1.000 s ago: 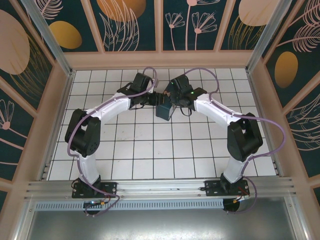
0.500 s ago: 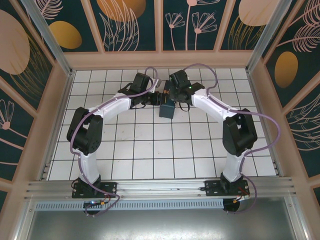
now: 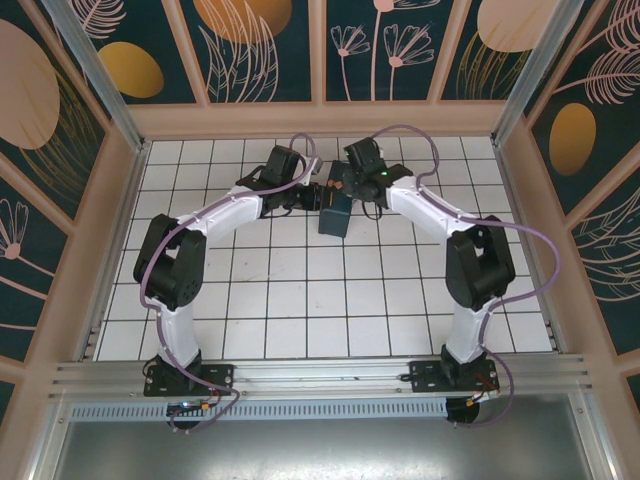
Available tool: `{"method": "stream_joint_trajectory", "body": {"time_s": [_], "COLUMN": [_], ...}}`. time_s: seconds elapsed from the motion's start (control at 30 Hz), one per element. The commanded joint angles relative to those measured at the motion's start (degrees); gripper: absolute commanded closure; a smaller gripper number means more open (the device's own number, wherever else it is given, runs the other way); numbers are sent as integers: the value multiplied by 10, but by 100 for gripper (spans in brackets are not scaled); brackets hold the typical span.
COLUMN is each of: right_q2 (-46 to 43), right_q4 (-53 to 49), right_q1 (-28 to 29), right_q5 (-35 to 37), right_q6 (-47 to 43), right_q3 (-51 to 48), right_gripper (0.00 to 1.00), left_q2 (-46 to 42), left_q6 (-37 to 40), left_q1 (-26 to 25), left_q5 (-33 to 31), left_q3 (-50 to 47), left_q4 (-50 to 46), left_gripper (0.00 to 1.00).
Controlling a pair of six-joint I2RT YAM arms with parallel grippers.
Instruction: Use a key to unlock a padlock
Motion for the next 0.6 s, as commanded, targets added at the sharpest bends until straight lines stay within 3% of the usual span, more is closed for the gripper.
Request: {"method": "stream_joint_trajectory", "body": {"time_s": [0.0, 0.27, 0.4, 0.57], "right_q2": [-61, -163, -158, -133], "right_q4": [12, 78, 142, 163], "right_q1": [-32, -76, -83, -85], "right_q5": [-8, -47, -95, -119], "right_q6": [-1, 23, 33, 26], "right_q3": [-48, -237, -301, -313], "right_gripper": [83, 80, 74, 64], "left_q2": [14, 4, 0, -8], "left_q6": [8, 7, 3, -5], "left_q1": [-4, 5, 13, 21], "left_q5": [-20, -15, 15, 57], "left_q3": [-9, -2, 3, 3], "left_q4": [-49, -53, -49, -42], "left_gripper": [68, 67, 66, 61]}}
